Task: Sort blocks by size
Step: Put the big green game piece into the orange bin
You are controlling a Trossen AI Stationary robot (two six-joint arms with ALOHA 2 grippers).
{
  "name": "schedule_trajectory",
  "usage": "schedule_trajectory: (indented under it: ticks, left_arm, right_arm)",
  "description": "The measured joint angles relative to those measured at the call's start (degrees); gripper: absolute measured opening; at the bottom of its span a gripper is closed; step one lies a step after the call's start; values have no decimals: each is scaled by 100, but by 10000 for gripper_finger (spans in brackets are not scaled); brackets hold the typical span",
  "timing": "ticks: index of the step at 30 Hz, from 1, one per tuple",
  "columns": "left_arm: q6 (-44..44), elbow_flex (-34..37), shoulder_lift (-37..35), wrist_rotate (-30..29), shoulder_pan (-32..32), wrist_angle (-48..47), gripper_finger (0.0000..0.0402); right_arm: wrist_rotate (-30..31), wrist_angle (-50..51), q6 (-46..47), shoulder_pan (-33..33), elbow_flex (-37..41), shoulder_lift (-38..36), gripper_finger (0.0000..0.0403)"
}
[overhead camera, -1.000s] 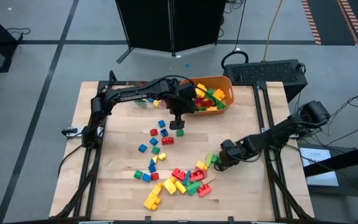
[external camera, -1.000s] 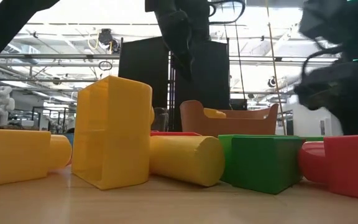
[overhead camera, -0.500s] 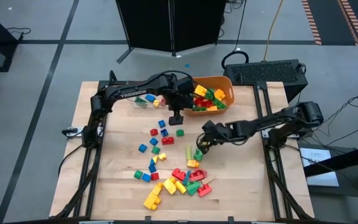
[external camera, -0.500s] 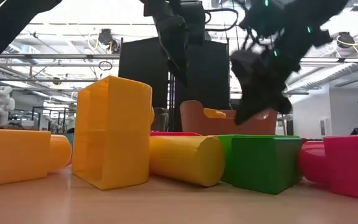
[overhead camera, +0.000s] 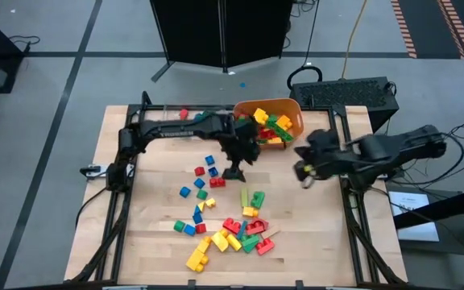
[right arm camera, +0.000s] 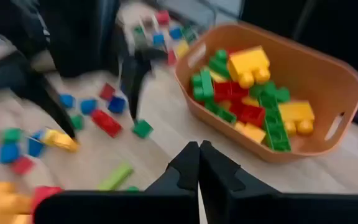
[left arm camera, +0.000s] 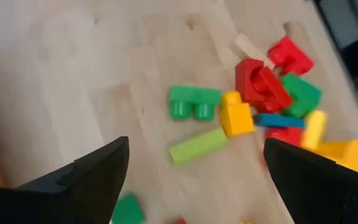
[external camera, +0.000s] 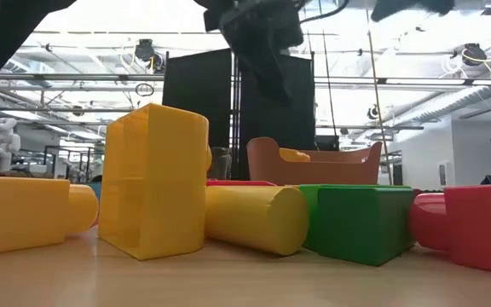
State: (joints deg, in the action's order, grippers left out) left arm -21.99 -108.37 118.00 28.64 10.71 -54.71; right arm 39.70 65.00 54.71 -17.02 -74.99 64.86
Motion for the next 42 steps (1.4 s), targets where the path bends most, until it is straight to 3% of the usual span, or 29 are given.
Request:
schedule_trajectory:
  ticks: [6,12,14,18,25,35,42]
  left_arm:
    - [-498,500,45,-1238,-500,1533,370]
    - [-568,847,53,-1285,-809,2807,370]
    - [45,849,148,-1538,-905,3170,370]
    - [2556,865,274,-2817,-1077,3249,370]
    - [5427,863,428,-3690,-1526,2471,370]
    - [7321,854,1223,-4771,-2084,2946,370]
    - [7826,820,1683,-4791,-2125,3034,369]
  right_arm:
    - [397,73,65,-384,-123,-561,1]
    - [407,88,24,-410,-123,-545,1]
    - [385,114,23,-409,-123,-471,1]
    - [345,151,14,-410,-119,-296,1]
    - [202,349,-10,-410,-115,-118,1]
    - [-228,505,-507,-410,-115,-304,3]
    - [-267,388,-590,-410,-115,-524,3]
